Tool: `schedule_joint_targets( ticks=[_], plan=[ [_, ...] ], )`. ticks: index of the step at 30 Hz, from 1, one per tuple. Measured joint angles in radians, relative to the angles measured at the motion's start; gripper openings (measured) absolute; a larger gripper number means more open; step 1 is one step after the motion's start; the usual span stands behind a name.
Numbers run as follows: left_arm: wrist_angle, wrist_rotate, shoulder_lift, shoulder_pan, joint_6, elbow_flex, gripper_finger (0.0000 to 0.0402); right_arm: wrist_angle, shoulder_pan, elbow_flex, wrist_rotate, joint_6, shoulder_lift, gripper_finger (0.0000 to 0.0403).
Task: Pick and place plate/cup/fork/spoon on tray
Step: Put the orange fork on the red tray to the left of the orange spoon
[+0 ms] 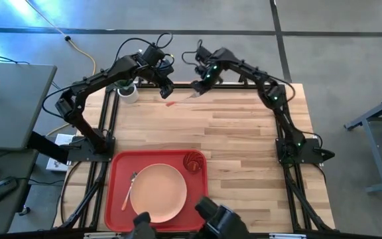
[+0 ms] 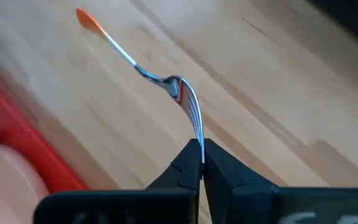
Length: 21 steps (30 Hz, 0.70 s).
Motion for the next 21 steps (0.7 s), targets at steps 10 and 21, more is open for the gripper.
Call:
schedule_joint_targets(
  ticks=[10,21],
  plan=[
    [0.001,0.007,0.000,-0.055,-0.016,0.000,0.0113,-0.189,0.031,0.000,0.094,-0.184,-0.209,0.0000],
    [0.080,0.248,0.000,-0.175,0.003,0.000,0.0113,-0.280,0.153,0.000,0.110,-0.232,-0.287,0.0000]
  ],
)
